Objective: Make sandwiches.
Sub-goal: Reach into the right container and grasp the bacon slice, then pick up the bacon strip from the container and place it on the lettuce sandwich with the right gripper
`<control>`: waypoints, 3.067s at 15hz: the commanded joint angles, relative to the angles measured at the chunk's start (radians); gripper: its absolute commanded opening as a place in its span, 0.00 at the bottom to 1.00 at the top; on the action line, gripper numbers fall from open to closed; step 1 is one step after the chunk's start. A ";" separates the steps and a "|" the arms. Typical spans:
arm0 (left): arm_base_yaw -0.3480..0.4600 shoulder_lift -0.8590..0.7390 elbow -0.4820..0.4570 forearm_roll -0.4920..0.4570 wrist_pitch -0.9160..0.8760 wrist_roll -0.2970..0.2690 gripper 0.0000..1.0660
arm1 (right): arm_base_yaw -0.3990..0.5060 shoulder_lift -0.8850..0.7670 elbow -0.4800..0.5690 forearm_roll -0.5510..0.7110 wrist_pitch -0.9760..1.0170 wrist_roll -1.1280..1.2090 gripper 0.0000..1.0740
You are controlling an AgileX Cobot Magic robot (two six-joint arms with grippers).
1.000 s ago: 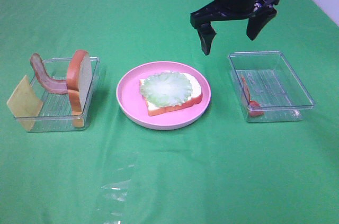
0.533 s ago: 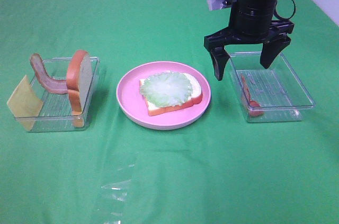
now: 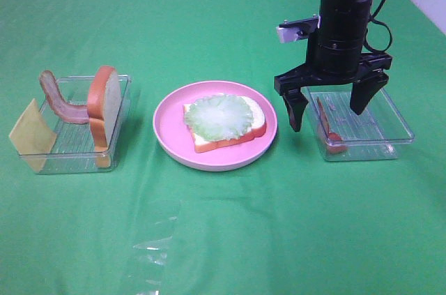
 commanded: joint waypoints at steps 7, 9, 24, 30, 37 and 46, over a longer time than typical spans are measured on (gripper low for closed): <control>-0.005 0.000 0.005 -0.001 -0.005 -0.004 0.94 | 0.000 -0.009 0.008 -0.016 -0.054 0.036 0.88; -0.005 0.000 0.005 -0.001 -0.005 -0.004 0.94 | 0.000 -0.007 0.008 -0.025 -0.059 0.036 0.80; -0.005 0.000 0.005 -0.001 -0.005 -0.004 0.94 | 0.000 0.007 0.006 -0.026 -0.040 0.025 0.00; -0.005 0.000 0.005 -0.001 -0.005 -0.004 0.94 | 0.000 0.005 -0.198 -0.031 0.171 -0.060 0.00; -0.005 0.000 0.005 -0.001 -0.005 -0.004 0.94 | 0.001 -0.123 -0.276 -0.001 0.170 -0.077 0.00; -0.005 0.000 0.005 -0.001 -0.005 -0.004 0.94 | 0.085 -0.110 -0.276 0.232 0.023 -0.110 0.00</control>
